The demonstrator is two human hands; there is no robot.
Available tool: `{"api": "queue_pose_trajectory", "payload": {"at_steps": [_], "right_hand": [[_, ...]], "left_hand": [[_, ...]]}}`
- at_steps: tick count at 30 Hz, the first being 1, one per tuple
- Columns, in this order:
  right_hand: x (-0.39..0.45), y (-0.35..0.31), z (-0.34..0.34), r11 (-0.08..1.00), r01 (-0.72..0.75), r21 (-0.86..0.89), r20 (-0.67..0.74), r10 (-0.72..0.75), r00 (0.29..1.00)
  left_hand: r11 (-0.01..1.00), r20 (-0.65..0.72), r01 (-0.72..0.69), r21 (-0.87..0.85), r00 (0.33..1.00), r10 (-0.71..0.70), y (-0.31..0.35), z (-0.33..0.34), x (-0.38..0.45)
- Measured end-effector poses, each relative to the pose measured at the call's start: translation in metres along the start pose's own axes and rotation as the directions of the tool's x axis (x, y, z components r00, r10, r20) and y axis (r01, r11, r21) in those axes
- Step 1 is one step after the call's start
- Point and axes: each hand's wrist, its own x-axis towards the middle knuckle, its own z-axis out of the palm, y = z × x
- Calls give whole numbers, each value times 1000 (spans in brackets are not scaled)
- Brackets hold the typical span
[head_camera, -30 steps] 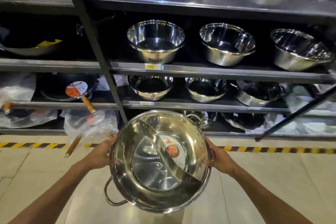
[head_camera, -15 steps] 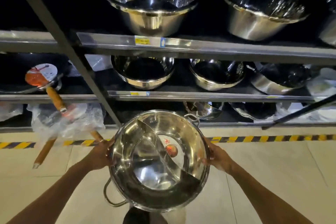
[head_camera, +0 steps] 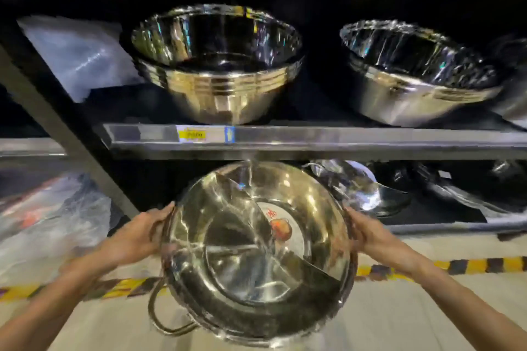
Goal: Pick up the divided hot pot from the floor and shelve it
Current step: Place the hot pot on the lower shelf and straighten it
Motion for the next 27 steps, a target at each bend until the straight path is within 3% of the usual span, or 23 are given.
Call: {"api": "queue_pose_trajectory", "payload": {"at_steps": [4,8,13,21,27], "right_hand": [[49,18,5,998,54,-40,-93,-57,994],[84,19,7,996,87,-26,-67,-89,994],[127,2,6,996,67,53,-58,-64,996],[195,-4,8,1000,-22,12,-131,23,991],[222,-5,17,998,-33,-44,-181,24,983]], "left_hand": [[992,42,-76,-104,996,81,-38,13,42],[991,9,-120,-56,993,121,-52,15,81],[996,-60,-42,-84,997,37,-49,11,119],[993,-268,59,-98,960,-84,-46,28,176],[989,-261,91,-114,958,-119,-39,32,202]]}}
